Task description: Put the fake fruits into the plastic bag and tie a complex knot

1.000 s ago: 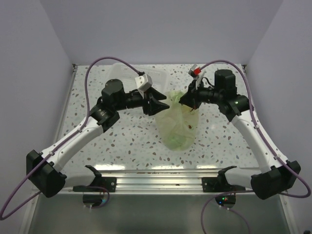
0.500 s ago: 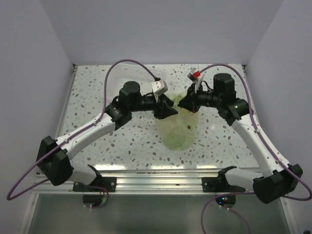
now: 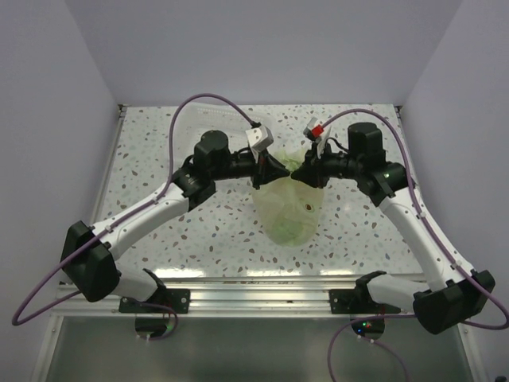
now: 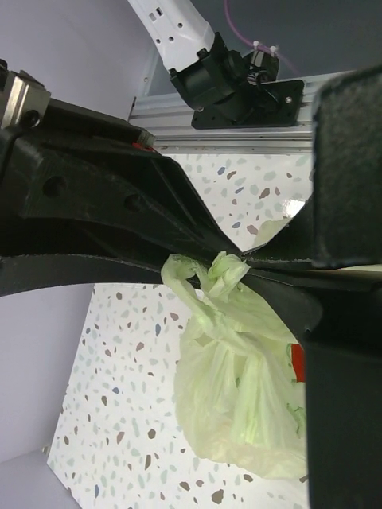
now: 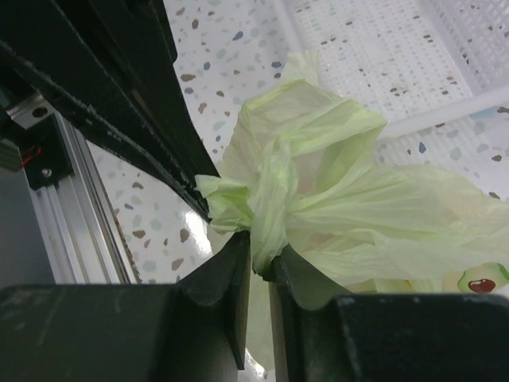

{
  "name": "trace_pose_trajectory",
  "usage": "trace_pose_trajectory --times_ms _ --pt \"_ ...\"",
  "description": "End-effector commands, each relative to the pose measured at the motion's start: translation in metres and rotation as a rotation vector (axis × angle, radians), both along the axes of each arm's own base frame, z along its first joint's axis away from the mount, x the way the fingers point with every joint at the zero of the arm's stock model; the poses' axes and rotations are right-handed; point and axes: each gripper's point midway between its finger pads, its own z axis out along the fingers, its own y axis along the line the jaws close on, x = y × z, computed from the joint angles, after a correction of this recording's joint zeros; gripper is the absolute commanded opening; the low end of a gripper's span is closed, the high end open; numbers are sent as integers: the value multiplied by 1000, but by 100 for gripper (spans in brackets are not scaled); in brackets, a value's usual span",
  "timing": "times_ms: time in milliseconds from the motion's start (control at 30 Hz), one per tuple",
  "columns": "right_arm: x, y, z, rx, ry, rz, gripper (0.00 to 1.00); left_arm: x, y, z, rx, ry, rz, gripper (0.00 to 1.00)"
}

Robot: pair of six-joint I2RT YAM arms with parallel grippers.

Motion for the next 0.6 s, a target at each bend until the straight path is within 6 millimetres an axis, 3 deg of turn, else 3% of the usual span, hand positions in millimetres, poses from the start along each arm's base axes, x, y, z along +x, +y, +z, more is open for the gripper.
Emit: trace_pose_trajectory --times_ms 0,67,167,433,567 --pt "-12 -7 8 -69 -54 56 20 6 -3 15 -31 -57 15 0" --pt "-11 -10 10 -92 -68 58 36 7 -3 13 -28 -57 15 0" --pt "-9 -16 11 -122 -74 46 45 7 -4 9 -19 -59 10 0" --pt "24 -40 42 -64 -85 -55 54 5 -6 4 -8 -57 -11 0" --pt "41 -35 70 11 -109 -72 60 4 -5 2 -5 -53 -14 0"
